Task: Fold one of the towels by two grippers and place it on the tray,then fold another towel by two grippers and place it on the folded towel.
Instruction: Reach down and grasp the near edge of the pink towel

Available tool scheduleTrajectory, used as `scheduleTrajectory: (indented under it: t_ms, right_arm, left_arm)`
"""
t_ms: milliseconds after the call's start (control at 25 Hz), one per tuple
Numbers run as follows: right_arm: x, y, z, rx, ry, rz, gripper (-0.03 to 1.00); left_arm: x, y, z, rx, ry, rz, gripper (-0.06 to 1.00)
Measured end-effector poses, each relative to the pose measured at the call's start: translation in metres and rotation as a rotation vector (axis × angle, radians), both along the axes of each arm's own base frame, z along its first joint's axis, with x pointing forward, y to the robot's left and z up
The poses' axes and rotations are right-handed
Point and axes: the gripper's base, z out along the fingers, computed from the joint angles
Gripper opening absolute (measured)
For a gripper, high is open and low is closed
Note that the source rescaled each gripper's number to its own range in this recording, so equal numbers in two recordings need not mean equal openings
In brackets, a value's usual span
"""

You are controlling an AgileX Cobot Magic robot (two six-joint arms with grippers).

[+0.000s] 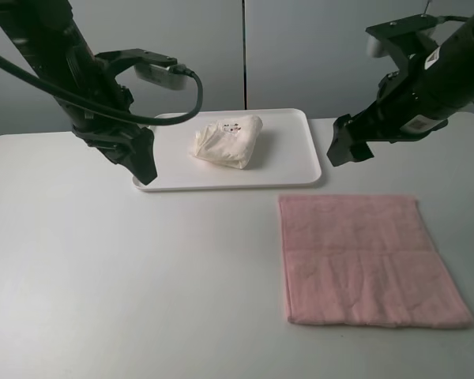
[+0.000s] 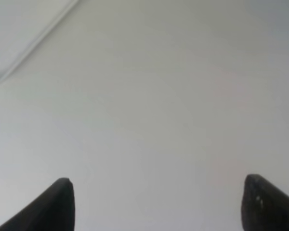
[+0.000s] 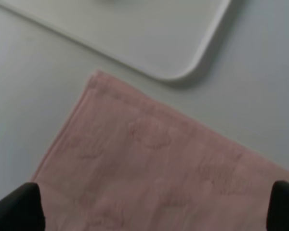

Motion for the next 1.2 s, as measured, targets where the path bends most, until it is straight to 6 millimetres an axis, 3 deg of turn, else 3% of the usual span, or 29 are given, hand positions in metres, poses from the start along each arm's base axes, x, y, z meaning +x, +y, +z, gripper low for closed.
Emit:
scheduleTrajectory:
  t_ms: [160, 360, 520, 680, 840, 1000, 1200]
  right_arm:
    - [-0.042, -0.018, 0.018, -0.043, -0.014, 0.016, 1.0]
    - [-0.08, -0.039, 0.033, -0.155, 0.014, 0.041, 1.0]
    - [-0.094, -0.049, 0.038, -0.306, 0.026, 0.227, 1.0]
    - [-0.098, -0.052, 0.037, -0.426, 0.034, 0.439, 1.0]
    - [-0.102, -0.053, 0.024, -0.486, 0.056, 0.605, 1.0]
    - [-0.112, -0.056, -0.006, -0.516, 0.105, 0.725, 1.0]
    - [-0.127, -0.058, -0.041, -0.528, 0.155, 0.817, 1.0]
  left_arm:
    - [-0.01, -0.027, -0.004, 0.003, -0.027, -0.093, 0.91]
    - [-0.018, -0.054, -0.027, 0.03, -0.008, -0.191, 0.91]
    - [-0.025, -0.079, -0.046, 0.047, -0.039, -0.305, 0.91]
    - [-0.033, -0.102, -0.05, 0.04, -0.136, -0.408, 0.91]
    - [-0.046, -0.122, -0.049, 0.02, -0.208, -0.528, 0.91]
    - [-0.062, -0.139, -0.054, 0.026, -0.221, -0.63, 0.91]
    - [-0.068, -0.147, -0.071, 0.052, -0.19, -0.665, 0.91]
